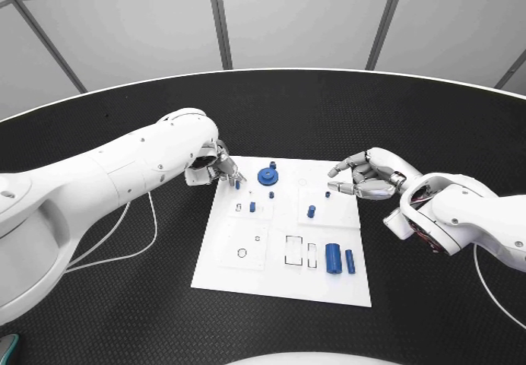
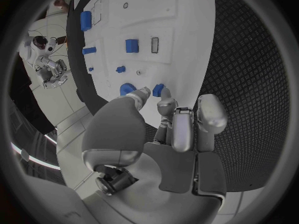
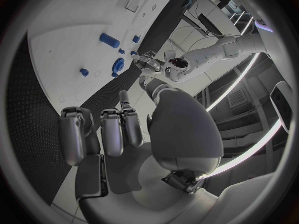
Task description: Assemble the parts on the task board
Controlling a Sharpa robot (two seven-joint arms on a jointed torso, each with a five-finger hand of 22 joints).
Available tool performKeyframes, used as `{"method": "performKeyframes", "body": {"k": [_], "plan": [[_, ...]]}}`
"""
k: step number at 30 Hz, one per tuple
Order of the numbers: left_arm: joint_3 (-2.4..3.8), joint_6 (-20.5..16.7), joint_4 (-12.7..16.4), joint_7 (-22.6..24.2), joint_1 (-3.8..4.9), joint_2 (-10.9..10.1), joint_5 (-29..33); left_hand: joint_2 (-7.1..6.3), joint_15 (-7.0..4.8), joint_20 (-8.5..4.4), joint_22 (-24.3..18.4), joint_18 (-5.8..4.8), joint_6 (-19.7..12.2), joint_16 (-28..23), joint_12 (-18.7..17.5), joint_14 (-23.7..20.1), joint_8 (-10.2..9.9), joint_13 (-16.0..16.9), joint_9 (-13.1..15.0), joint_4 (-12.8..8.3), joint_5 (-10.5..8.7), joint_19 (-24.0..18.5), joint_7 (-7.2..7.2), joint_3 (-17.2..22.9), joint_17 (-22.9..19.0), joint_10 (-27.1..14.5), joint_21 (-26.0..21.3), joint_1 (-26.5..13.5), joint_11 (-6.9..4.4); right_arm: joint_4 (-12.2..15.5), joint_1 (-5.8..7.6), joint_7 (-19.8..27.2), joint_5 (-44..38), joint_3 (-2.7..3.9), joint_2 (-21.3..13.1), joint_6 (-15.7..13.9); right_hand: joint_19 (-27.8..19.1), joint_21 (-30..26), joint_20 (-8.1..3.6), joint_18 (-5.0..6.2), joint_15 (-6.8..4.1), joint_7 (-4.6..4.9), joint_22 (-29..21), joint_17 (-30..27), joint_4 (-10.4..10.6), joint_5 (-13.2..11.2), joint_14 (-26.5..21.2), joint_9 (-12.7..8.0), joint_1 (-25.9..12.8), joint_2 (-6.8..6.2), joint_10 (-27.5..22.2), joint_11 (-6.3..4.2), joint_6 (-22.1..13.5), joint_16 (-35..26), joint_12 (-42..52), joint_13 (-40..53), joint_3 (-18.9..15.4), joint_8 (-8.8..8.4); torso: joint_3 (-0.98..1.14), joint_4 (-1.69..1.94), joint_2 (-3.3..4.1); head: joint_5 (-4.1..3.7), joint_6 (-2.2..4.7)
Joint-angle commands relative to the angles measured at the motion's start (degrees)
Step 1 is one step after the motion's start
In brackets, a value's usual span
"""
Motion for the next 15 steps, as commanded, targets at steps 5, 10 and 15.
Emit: {"method": "performKeyframes", "body": {"k": [5, 10, 15], "plan": [[0.0, 0.58, -0.22, 0.1, -0.01, 0.02, 0.08, 1.84, 0.24, 0.04, -0.01, -0.2, -0.74, -0.32, -0.1, 2.94, -0.56, -0.17, -0.24, -0.37, -0.05, -0.33, -0.14, 3.24, 2.25, -0.68, -0.26, 3.48, -0.13, 0.0, 0.0, -0.01, 0.0, 0.0, 0.01, 0.03, 2.65, -0.15, -0.3, 0.89, -0.35, 0.04, 7.58, 8.51, 0.07, 0.35, 4.6, 0.01, -0.05, 0.47, 2.35, -0.46, -0.04, -0.03, 0.01, 10.86, -0.17, 0.09, 0.01, -0.02, 0.0, 0.01, -0.19], [0.0, 0.8, -0.36, 0.25, -0.01, 0.05, 0.1, 2.08, 0.17, -0.01, -0.06, -0.19, -0.93, -0.34, -0.26, 2.94, -0.63, -0.42, -0.34, -0.59, -0.03, -0.42, -0.21, 6.73, 2.24, -0.92, -0.31, 5.84, -0.21, 0.02, 0.0, -0.02, 0.0, 0.0, 0.0, 0.03, 2.65, -0.15, -0.3, 0.89, -0.35, 0.04, 7.58, 8.51, 0.07, 0.35, 4.6, 0.01, -0.05, 0.47, 2.35, -0.46, -0.04, -0.03, 0.01, 10.86, -0.17, 0.09, 0.01, -0.05, -0.01, -0.04, -0.21], [-0.01, 0.93, -0.55, 0.42, -0.01, 0.09, 0.81, 1.65, 0.16, -0.04, -0.21, -0.16, -1.61, -0.37, -0.52, 2.93, -0.31, -0.78, -0.15, -1.85, -0.06, -0.55, -0.17, 13.38, 2.22, -1.19, -0.4, 7.98, -0.2, 0.03, 0.01, -0.02, 0.0, 0.0, -0.02, 0.05, 2.64, -0.18, -0.31, 0.9, -0.36, 0.02, 7.55, 8.55, 0.06, 0.37, 4.61, 0.01, -0.04, 0.52, 2.39, -0.48, -0.01, -0.02, 0.06, 10.89, -0.16, 0.17, 0.02, -0.01, -0.02, -0.11, -0.3]]}}
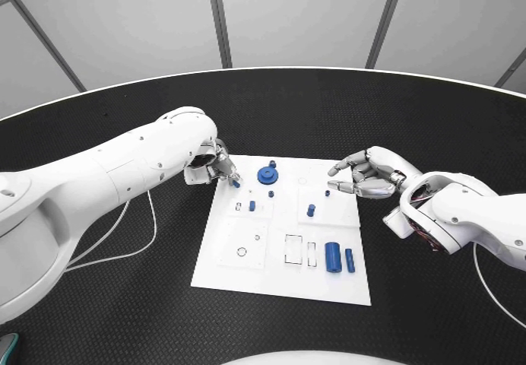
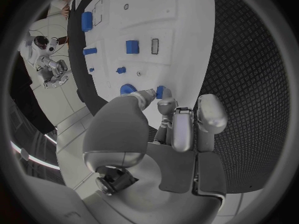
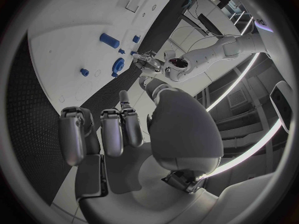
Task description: Assemble the parts on the task board
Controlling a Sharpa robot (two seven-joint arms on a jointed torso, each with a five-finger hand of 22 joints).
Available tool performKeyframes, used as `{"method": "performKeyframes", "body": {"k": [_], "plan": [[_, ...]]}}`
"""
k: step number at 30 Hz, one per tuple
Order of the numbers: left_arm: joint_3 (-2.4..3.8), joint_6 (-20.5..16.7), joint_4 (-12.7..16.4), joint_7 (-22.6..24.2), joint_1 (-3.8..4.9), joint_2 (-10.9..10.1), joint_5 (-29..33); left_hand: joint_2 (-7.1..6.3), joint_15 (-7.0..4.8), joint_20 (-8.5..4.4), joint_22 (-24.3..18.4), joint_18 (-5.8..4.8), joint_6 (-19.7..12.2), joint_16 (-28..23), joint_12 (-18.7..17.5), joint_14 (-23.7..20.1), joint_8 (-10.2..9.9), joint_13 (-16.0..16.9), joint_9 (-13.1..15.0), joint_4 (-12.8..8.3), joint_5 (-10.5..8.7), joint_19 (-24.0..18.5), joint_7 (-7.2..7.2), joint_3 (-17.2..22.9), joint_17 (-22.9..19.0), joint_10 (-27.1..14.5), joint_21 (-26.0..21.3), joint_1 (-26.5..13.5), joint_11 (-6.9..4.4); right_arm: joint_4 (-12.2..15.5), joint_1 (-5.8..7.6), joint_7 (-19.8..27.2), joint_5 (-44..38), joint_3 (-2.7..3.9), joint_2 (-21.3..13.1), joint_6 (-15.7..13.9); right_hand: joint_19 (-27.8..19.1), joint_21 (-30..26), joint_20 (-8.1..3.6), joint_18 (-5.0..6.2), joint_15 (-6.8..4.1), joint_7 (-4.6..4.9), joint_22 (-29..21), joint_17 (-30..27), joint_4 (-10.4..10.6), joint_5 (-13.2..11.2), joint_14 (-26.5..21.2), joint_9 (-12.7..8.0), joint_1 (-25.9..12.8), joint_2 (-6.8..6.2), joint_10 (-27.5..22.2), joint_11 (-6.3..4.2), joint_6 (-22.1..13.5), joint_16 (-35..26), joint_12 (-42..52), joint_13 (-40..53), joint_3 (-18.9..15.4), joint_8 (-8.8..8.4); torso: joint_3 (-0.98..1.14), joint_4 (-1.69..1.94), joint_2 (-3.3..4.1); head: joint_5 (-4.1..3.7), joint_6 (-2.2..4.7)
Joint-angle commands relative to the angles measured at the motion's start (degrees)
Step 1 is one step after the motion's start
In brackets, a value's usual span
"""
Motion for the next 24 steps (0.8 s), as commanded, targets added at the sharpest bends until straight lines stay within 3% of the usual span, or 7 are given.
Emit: {"method": "performKeyframes", "body": {"k": [1, 4, 5, 6, 16, 24], "plan": [[0.0, 0.11, -0.09, 0.11, 0.0, 0.02, 0.47, -0.2, 0.17, -0.01, -0.03, -0.17, -0.76, -0.38, -0.24, 2.93, 0.37, -0.19, 0.37, -0.89, -0.05, -0.54, 0.06, 3.48, 2.21, -0.37, -0.37, 0.83, 0.02, 0.0, 0.0, 0.0, 0.0, 0.0, -0.01, 0.01, 2.64, -0.18, -0.31, 0.9, -0.36, 0.02, 7.55, 8.5, 0.06, 0.37, 4.61, 0.01, -0.04, 0.52, 2.39, -0.48, -0.01, -0.02, 0.06, 10.88, -0.16, 0.17, 0.03, 0.04, -0.02, -0.09, -0.07], [0.0, 0.26, -0.13, 0.31, 0.0, -0.03, 1.46, -0.55, 0.32, 0.12, -0.02, -0.17, -1.66, -0.39, -0.57, 2.92, 1.1, -0.61, 0.92, -3.07, 0.02, -0.59, 0.38, 9.41, 2.22, -0.5, -0.36, 1.0, 0.21, -0.01, 0.0, -0.01, 0.0, 0.0, 0.0, 0.04, 2.64, -0.18, -0.31, 0.9, -0.36, 0.02, 7.55, 8.5, 0.06, 0.37, 4.61, 0.01, -0.04, 0.52, 2.39, -0.48, -0.01, -0.02, 0.06, 10.88, -0.16, 0.17, 0.0, 0.06, -0.05, -0.05, -0.09], [0.0, 0.26, -0.13, 0.32, 0.0, -0.03, 1.55, -0.54, 0.32, 0.13, 0.01, -0.17, -1.72, -0.39, -0.57, 2.92, 1.14, -0.6, 0.96, -3.25, 0.05, -0.58, 0.39, 9.76, 2.23, -0.49, -0.35, 1.05, 0.22, -0.01, 0.0, -0.01, 0.0, 0.0, 0.01, 0.04, 2.64, -0.18, -0.31, 0.9, -0.36, 0.02, 7.55, 8.5, 0.06, 0.37, 4.61, 0.01, -0.04, 0.52, 2.39, -0.48, -0.01, -0.02, 0.06, 10.88, -0.16, 0.17, 0.01, 0.07, -0.07, -0.06, -0.1], [0.0, 0.3, -0.07, 0.46, 0.0, -0.13, 2.23, -0.71, 0.48, 0.25, 0.01, -0.17, -2.07, -0.38, -0.66, 2.93, 1.74, -0.74, 1.38, -4.66, 0.06, -0.62, 0.62, 13.05, 2.24, -0.47, -0.34, 0.46, 0.38, -0.03, 0.0, -0.01, 0.0, 0.0, 0.01, 0.06, 2.64, -0.18, -0.31, 0.9, -0.36, 0.02, 7.55, 8.5, 0.06, 0.37, 4.61, 0.01, -0.04, 0.52, 2.39, -0.48, -0.01, -0.02, 0.06, 10.88, -0.16, 0.17, 0.01, 0.08, -0.08, -0.06, -0.15], [-0.01, -0.84, 2.8, 1.07, 0.01, -2.36, 5.79, -0.87, 0.58, 0.46, 0.07, -0.18, -2.21, -0.36, -0.5, 2.93, 2.55, -0.6, 1.91, -6.54, 0.11, -0.64, 0.74, 16.48, 2.27, -0.2, -0.29, -0.88, 0.5, -0.25, 0.0, -0.05, 0.0, 0.0, 0.01, 0.14, 2.69, -0.11, -0.32, 0.87, -0.37, 0.01, 7.66, 8.51, 0.06, 0.4, 4.61, 0.02, -0.03, 0.53, 2.46, -0.49, 0.02, -0.02, 0.14, 10.95, -0.15, 0.22, -0.06, 0.23, -0.32, 0.01, -0.33], [0.0, -3.33, 10.44, 1.56, 0.1, -7.64, 7.88, -1.13, 0.55, 0.5, 0.14, -0.18, -2.05, -0.33, -0.14, 2.95, 2.92, -0.1, 2.12, -7.37, 0.13, -0.6, 0.69, 17.43, 2.33, 0.28, -0.23, -1.44, 0.45, -0.79, -0.01, -0.01, 0.0, -0.01, 0.04, 0.15, 2.65, -0.17, -0.32, 0.89, -0.38, 0.01, 7.57, 8.43, 0.05, 0.43, 4.59, 0.02, -0.03, 0.54, 2.39, -0.49, 0.03, -0.05, 0.05, 10.87, -0.14, 0.24, -0.1, 0.5, -0.87, -0.04, -0.6]]}}
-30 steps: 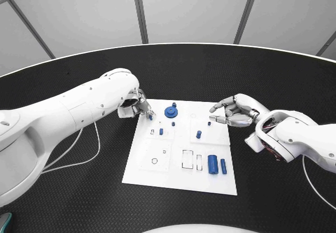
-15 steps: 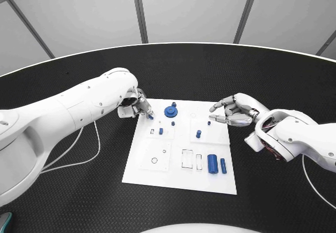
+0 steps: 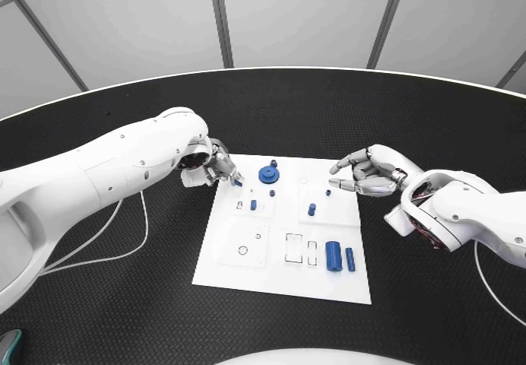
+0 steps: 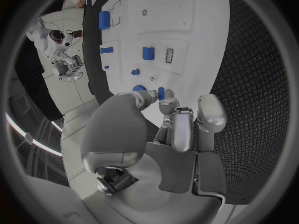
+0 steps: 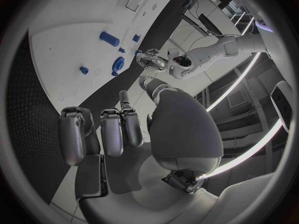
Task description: Assemble the parts on the task board
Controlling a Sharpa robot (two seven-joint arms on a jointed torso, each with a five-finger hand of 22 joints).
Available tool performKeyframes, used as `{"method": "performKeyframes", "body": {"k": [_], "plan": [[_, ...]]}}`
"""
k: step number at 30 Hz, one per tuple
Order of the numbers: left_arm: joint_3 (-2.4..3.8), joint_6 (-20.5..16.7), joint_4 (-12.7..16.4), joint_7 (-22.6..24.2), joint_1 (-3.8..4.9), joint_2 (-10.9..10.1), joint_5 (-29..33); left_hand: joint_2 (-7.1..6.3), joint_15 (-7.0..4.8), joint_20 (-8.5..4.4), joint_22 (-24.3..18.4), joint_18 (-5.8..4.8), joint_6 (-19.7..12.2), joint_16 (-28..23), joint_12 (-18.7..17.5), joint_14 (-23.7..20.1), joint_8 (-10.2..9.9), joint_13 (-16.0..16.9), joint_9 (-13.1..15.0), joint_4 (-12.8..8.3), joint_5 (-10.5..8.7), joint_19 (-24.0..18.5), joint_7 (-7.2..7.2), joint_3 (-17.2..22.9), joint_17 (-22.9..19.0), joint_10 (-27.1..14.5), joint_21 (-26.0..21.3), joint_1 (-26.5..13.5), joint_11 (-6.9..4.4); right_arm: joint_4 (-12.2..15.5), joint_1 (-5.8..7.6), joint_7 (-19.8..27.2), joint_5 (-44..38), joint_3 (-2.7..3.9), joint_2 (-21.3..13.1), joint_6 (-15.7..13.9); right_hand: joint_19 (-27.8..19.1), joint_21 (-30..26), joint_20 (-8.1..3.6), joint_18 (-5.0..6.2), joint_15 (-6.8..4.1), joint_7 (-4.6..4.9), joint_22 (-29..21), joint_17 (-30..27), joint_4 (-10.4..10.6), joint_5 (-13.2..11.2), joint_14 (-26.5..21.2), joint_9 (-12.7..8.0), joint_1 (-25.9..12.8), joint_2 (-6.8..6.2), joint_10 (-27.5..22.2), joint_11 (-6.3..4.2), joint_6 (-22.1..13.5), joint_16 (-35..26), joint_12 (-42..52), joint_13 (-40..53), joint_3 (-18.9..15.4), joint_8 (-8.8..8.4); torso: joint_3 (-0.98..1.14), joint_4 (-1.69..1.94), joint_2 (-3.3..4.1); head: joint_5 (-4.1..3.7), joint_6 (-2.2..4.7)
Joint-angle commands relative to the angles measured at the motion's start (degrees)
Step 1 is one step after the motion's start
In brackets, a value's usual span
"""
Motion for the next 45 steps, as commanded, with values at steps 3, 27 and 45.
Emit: {"method": "performKeyframes", "body": {"k": [3, 27, 45], "plan": [[0.0, -1.99, 6.36, 0.8, 0.03, -4.5, 0.75, -0.43, 0.28, 0.28, 0.24, -0.2, -0.07, -0.33, 0.65, 2.74, 0.67, 0.64, 0.23, -7.19, 0.33, -0.06, -0.18, 7.52, 2.35, 0.84, 0.07, -0.9, -0.04, -0.33, -0.01, 0.04, 0.0, -0.01, 0.01, 0.0, 2.65, -0.17, -0.32, 0.89, -0.38, 0.01, 7.57, 8.44, 0.05, 0.2, 4.59, 0.02, -0.03, 0.54, 2.39, -0.49, 0.03, -0.05, 0.05, 10.89, -0.14, 0.24, -0.14, 0.36, -0.62, -0.24, -0.37], [-0.36, -10.33, 20.14, 4.64, -1.15, -12.49, -5.6, -1.51, 0.03, 0.05, 2.0, -0.5, 0.86, -0.24, 2.09, 2.81, 1.27, 2.96, 0.46, -9.83, 0.92, 0.82, -0.44, 9.53, 2.52, 2.88, 1.03, -1.89, -0.33, -1.22, -0.13, 0.39, 0.0, -0.05, 0.54, 0.01, 2.68, -0.15, -0.33, 0.88, -0.39, 0.0, 7.62, 8.44, 0.05, 0.32, 4.6, 0.02, -0.01, 0.56, 2.39, -0.5, 0.03, -0.05, 0.05, 10.88, -0.13, 0.28, -0.24, 0.5, -0.59, 0.37, -0.45], [-0.68, -8.32, 19.85, 3.97, -2.41, -11.48, -7.54, -1.61, -0.02, 0.02, 2.06, -0.51, 1.01, -0.23, 2.31, 2.81, 1.31, 3.32, 0.46, -10.05, 0.92, 0.87, -0.49, 9.71, 2.54, 3.2, 1.09, -2.04, -0.38, -1.17, -0.15, 0.85, 0.0, -0.05, 0.64, -0.55, 2.33, -0.64, -0.34, 1.06, -0.4, 0.0, 6.84, 8.29, 0.05, 0.56, 4.56, 0.01, 0.0, 0.61, 2.27, -0.51, 0.02, -0.11, -0.11, 10.73, -0.09, 0.32, -0.17, 0.5, -0.54, 0.26, -0.83]]}}
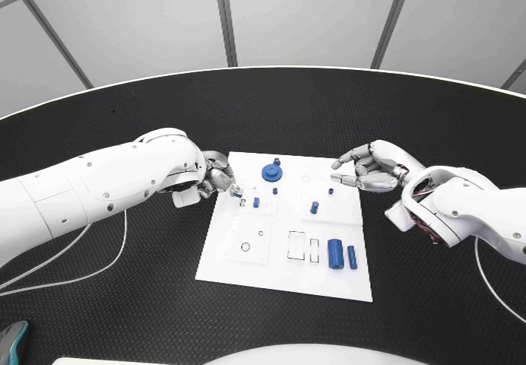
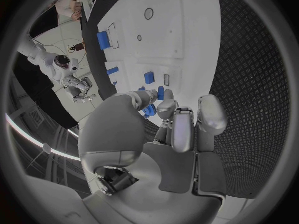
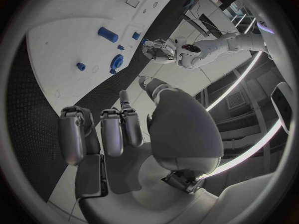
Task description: Assemble the parts on the task board
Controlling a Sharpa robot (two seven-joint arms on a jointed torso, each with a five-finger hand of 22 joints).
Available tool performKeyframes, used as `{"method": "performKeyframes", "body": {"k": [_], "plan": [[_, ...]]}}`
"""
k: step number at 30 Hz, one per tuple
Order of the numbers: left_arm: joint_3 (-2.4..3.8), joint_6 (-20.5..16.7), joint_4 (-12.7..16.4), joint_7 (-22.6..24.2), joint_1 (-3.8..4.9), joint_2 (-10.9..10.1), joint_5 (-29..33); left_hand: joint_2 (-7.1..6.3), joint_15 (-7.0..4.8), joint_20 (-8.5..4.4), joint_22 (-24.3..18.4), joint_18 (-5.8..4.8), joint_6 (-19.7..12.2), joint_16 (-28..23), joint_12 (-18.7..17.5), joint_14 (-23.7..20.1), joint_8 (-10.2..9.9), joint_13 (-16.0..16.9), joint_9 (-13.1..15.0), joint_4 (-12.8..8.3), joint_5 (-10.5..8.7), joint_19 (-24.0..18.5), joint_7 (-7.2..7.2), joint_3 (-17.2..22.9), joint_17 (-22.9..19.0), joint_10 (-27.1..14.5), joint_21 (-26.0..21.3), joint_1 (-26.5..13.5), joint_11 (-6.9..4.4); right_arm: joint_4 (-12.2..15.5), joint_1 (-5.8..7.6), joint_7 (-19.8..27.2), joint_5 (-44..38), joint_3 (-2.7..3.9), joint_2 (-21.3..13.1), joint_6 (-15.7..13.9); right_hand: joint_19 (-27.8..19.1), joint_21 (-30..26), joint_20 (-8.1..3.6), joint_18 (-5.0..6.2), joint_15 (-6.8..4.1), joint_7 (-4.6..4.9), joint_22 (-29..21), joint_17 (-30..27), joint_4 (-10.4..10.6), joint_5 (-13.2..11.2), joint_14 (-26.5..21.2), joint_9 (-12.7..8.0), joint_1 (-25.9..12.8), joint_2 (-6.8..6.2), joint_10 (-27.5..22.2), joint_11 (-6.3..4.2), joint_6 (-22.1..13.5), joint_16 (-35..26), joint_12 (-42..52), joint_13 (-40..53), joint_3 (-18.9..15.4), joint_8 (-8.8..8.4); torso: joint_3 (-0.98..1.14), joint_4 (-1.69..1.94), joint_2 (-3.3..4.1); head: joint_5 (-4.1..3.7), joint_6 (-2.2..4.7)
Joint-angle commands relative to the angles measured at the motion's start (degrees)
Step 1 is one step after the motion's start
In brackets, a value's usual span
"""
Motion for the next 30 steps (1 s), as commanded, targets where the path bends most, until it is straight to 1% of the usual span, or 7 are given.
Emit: {"method": "performKeyframes", "body": {"k": [1, 7, 10, 18, 24, 28, 30], "plan": [[-0.05, 0.26, -0.14, -0.11, -0.06, 0.25, -0.03, 0.48, -0.01, -0.04, 0.06, -0.52, 0.45, -0.23, 0.25, 2.82, 0.19, 0.05, 0.08, -7.19, 0.37, 0.5, -0.01, 6.88, 2.55, 0.4, 0.3, 0.05, 0.14, 0.05, 0.0, 0.01, 0.0, 0.0, -0.02, -0.02, 2.33, -0.2, -0.34, 1.06, -0.4, 0.0, 6.84, 8.31, 0.05, 0.22, 4.56, 0.01, 0.0, 0.61, 2.26, -0.51, 0.02, -0.11, -0.11, 10.75, -0.09, 0.33, 0.0, 0.05, 0.01, -0.11, -0.11], [-0.17, 0.97, -0.82, -0.47, -0.21, 1.01, -0.06, 0.42, -0.03, -0.06, 0.01, -0.5, 0.53, -0.24, 0.4, 2.81, 0.22, 0.31, 0.08, -7.27, 0.38, 0.49, -0.03, 6.94, 2.54, 0.59, 0.29, -0.04, 0.12, 0.13, 0.0, 0.01, 0.0, 0.0, -0.02, 0.01, 2.33, -0.2, -0.34, 1.06, -0.4, 0.0, 6.84, 8.31, 0.05, 0.22, 4.56, 0.01, 0.0, 0.61, 2.26, -0.51, 0.02, -0.11, -0.11, 10.75, -0.09, 0.33, -0.03, -0.01, 0.0, -0.08, -0.25], [-0.22, 1.41, -1.4, -0.63, -0.34, 1.39, -0.06, 0.42, -0.03, -0.06, 0.01, -0.5, 0.53, -0.24, 0.4, 2.81, 0.22, 0.31, 0.08, -7.27, 0.38, 0.49, -0.03, 6.94, 2.54, 0.59, 0.29, -0.04, 0.12, 0.17, 0.0, -0.01, 0.0, 0.0, -0.04, 0.03, 2.33, -0.2, -0.34, 1.06, -0.4, 0.0, 6.84, 8.31, 0.05, 0.22, 4.56, 0.01, 0.0, 0.61, 2.26, -0.51, 0.02, -0.11, -0.11, 10.75, -0.09, 0.33, 0.01, 0.0, 0.0, -0.09, -0.35], [-0.29, 2.25, -2.7, -0.92, -0.61, 2.16, -0.33, 0.33, -0.05, -0.08, 0.02, -0.51, 0.65, -0.24, 0.59, 2.82, 0.26, 0.64, 0.08, -7.35, 0.37, 0.5, -0.07, 6.99, 2.54, 0.85, 0.31, -0.22, 0.09, 0.27, 0.0, -0.03, 0.0, 0.0, -0.12, 0.04, 2.33, -0.2, -0.34, 1.06, -0.4, 0.0, 6.84, 8.31, 0.05, 0.22, 4.56, 0.01, 0.0, 0.61, 2.26, -0.51, 0.02, -0.11, -0.11, 10.75, -0.09, 0.33, 0.0, 0.04, 0.03, -0.22, -0.48], [-0.31, 2.72, -3.14, -0.96, -0.73, 2.65, -0.7, 0.3, -0.06, -0.09, 0.03, -0.51, 0.7, -0.25, 0.62, 2.81, 0.28, 0.67, 0.09, -7.38, 0.36, 0.51, -0.09, 7.02, 2.53, 0.9, 0.32, -0.29, 0.08, 0.32, 0.0, -0.02, 0.0, 0.0, -0.15, 0.04, 2.34, -0.21, -0.35, 1.06, -0.4, 0.0, 6.85, 8.33, 0.05, 0.35, 4.57, 0.0, -0.01, 0.61, 2.27, -0.51, 0.0, -0.11, -0.1, 10.76, -0.08, 0.38, -0.04, 0.05, -0.01, -0.21, -0.66], [-0.31, 2.73, -3.3, -0.99, -0.78, 2.91, -0.78, 0.26, -0.07, -0.09, 0.09, -0.52, 0.73, -0.24, 0.65, 2.82, 0.29, 0.71, 0.09, -7.43, 0.35, 0.53, -0.1, 7.04, 2.54, 0.96, 0.35, -0.35, 0.06, 0.34, 0.0, -0.01, 0.0, 0.0, -0.14, 0.05, 2.34, -0.21, -0.35, 1.06, -0.4, 0.0, 6.85, 8.33, 0.05, 0.35, 4.57, 0.0, -0.01, 0.61, 2.27, -0.51, 0.0, -0.11, -0.1, 10.76, -0.08, 0.38, 0.01, 0.01, 0.0, -0.26, -0.69], [-0.31, 2.63, -3.35, -1.02, -0.8, 2.99, -0.82, 0.26, -0.07, -0.09, 0.09, -0.52, 0.73, -0.24, 0.65, 2.82, 0.29, 0.71, 0.09, -7.43, 0.35, 0.53, -0.1, 7.04, 2.54, 0.96, 0.35, -0.35, 0.06, 0.35, 0.0, 0.0, 0.0, 0.0, -0.14, 0.06, 2.34, -0.21, -0.35, 1.06, -0.4, 0.0, 6.85, 8.33, 0.05, 0.35, 4.57, 0.0, -0.01, 0.61, 2.27, -0.51, 0.0, -0.11, -0.1, 10.76, -0.08, 0.38, -0.01, 0.0, -0.02, -0.27, -0.75]]}}
